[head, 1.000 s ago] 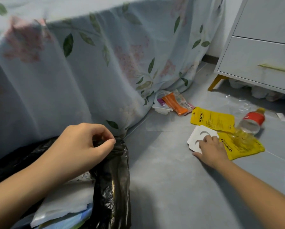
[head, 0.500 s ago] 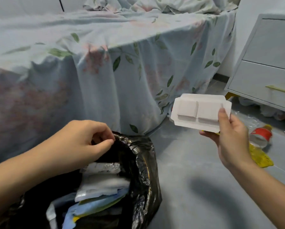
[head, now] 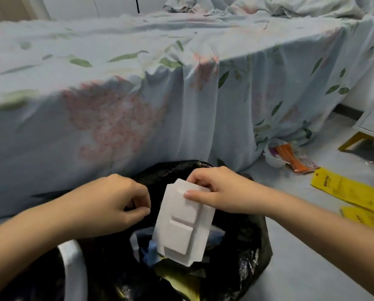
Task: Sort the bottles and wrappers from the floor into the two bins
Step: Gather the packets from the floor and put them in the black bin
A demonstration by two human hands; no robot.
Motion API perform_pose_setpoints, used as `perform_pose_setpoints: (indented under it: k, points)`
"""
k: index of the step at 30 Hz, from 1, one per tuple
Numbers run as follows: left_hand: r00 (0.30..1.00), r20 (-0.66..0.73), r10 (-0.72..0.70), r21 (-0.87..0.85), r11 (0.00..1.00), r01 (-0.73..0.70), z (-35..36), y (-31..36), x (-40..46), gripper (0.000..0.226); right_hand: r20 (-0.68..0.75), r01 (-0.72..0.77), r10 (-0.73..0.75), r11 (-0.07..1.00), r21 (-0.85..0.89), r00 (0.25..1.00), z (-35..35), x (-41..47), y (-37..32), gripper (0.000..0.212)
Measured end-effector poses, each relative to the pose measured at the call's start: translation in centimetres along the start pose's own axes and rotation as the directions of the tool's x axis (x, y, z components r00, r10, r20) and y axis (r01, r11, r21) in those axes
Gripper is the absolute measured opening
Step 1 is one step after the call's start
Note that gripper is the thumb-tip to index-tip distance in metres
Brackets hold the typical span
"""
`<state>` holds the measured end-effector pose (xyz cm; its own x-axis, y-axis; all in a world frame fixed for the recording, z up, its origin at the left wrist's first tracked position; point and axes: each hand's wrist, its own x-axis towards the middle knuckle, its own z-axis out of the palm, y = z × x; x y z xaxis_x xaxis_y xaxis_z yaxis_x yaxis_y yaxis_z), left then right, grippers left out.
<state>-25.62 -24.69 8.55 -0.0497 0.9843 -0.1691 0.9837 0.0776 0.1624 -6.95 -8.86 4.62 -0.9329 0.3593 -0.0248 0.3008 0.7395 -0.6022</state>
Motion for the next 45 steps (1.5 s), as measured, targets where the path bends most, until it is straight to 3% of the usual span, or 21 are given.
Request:
perform_pose_setpoints:
  k: [3, 5, 7, 9, 11, 12, 14, 15, 17, 19, 22, 24, 33, 37, 41, 45]
  points:
    - [1.0, 0.001, 0.005, -0.052, 0.999, -0.005, 0.3, -0.2, -0.1, 0.021, 0.242, -0.018, 0.063, 0.983, -0.185, 0.968, 1.9, 1.7, 0.0, 0.03]
    - [1.0, -0.024, 0.013, -0.105, 0.994, -0.016, 0.4, 0.0, 0.1, 0.02, 0.29, 0.007, 0.073, 0.964, -0.266, 0.954, 1.8, 1.8, 0.4, 0.032]
    - [0.998, -0.055, 0.014, -0.182, 0.983, -0.024, 0.6, 0.4, 0.3, 0.012, 0.131, -0.004, 0.022, 0.992, -0.13, 0.991, 0.3, 1.4, 1.0, 0.028]
    - [0.996, -0.089, 0.007, -0.271, 0.962, -0.031, 0.7, 0.8, 0.6, 0.008, -0.191, 0.007, 0.034, 0.978, 0.21, 0.981, -2.2, 0.9, 1.8, 0.017]
    - [0.994, -0.112, -0.01, -0.335, 0.942, -0.029, 0.8, 1.2, 1.2, 0.007, -0.448, 0.058, 0.166, 0.894, 0.444, 0.879, -4.6, 0.4, 4.4, 0.018]
    - [0.992, -0.123, -0.016, -0.355, 0.935, -0.029, 0.7, 1.5, 1.6, 0.007, -0.518, 0.041, 0.242, 0.879, 0.475, 0.82, -5.2, 0.4, 6.5, 0.021]
    - [0.988, -0.154, -0.023, -0.376, 0.926, -0.038, 0.8, 2.2, 2.7, 0.008, -0.571, -0.133, 0.353, 0.911, 0.391, 0.741, -5.3, 0.4, 11.6, 0.016]
    - [0.985, -0.174, -0.024, -0.379, 0.924, -0.045, 0.9, 2.6, 3.3, 0.009, -0.548, -0.265, 0.395, 0.915, 0.304, 0.737, -4.5, 0.3, 14.2, 0.012]
    - [0.979, -0.202, -0.018, -0.375, 0.925, -0.06, 1.1, 3.5, 4.7, 0.012, -0.439, -0.501, 0.488, 0.86, 0.096, 0.754, -2.1, -0.2, 18.7, 0.024]
    - [0.976, -0.218, -0.005, -0.366, 0.927, -0.077, 1.3, 4.4, 5.9, 0.014, -0.308, -0.584, 0.537, 0.807, -0.084, 0.786, 0.5, -0.6, 22.4, 0.04]
    - [0.973, -0.229, 0.018, -0.353, 0.93, -0.101, 1.4, 5.4, 7.5, 0.015, -0.157, -0.601, 0.584, 0.737, -0.31, 0.797, 2.8, -0.9, 26.2, 0.054]
    - [0.972, -0.234, 0.026, -0.362, 0.926, -0.112, 1.6, 5.7, 8.2, 0.014, -0.108, -0.621, 0.635, 0.68, -0.39, 0.765, 3.3, -0.8, 28.3, 0.06]
    - [0.975, -0.222, 0.012, -0.448, 0.887, -0.113, 2.7, 5.8, 9.4, 0.017, -0.135, -0.743, 0.765, 0.543, -0.391, 0.63, 2.9, -0.4, 34.4, 0.075]
    - [0.977, -0.215, 0.01, -0.442, 0.891, -0.106, 3.0, 6.0, 9.5, 0.017, -0.255, -0.68, 0.662, 0.528, -0.508, 0.705, 4.1, -0.9, 33.8, 0.053]
    - [0.978, -0.206, 0.035, -0.44, 0.889, -0.124, 3.1, 6.8, 9.6, 0.017, -0.345, -0.69, 0.602, 0.567, -0.45, 0.72, 5.1, -2.4, 33.4, 0.036]
    - [0.977, -0.205, 0.066, -0.417, 0.897, -0.148, 3.2, 7.6, 9.4, 0.019, -0.305, -0.629, 0.564, 0.568, -0.532, 0.767, 5.8, -3.9, 32.2, 0.03]
